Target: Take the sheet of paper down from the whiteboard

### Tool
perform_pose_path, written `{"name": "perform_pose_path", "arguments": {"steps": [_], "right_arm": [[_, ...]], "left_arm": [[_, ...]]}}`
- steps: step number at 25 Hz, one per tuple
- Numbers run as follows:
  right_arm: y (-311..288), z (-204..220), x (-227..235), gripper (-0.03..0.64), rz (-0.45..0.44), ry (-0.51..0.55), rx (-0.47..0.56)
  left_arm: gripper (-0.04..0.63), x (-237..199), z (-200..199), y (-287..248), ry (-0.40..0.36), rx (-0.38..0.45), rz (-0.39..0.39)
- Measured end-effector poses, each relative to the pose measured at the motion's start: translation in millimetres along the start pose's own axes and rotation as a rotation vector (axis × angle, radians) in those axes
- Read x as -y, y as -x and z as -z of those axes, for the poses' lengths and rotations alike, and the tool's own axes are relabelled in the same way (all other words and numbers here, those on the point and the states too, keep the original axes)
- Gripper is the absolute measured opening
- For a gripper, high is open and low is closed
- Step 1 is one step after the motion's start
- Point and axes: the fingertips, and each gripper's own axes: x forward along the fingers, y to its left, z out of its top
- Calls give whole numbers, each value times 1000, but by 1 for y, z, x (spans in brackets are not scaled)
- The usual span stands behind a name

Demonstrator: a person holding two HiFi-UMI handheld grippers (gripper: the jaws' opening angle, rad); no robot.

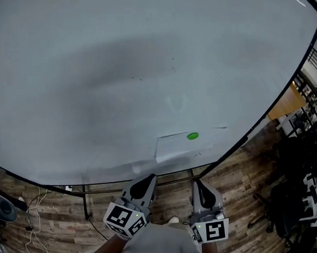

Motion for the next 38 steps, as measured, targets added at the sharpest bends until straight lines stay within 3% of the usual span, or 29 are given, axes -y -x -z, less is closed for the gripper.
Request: {"name": "perform_pose_path", "arguments": {"steps": [9, 13, 18, 38], "right_arm": [[-30, -26, -7, 12, -36, 86, 30], [-42, -41, -2, 90, -10, 144, 39], [-57, -56, 1, 115, -13, 216, 43], [-103, -77, 18, 144, 72, 216, 39]], "left_arm": [[6, -3, -12, 0, -10, 32, -21], [6, -5, -14, -1, -14, 45, -24], [6, -7, -15, 0, -5, 56, -35], [6, -10, -27, 2, -19, 67, -34]]}}
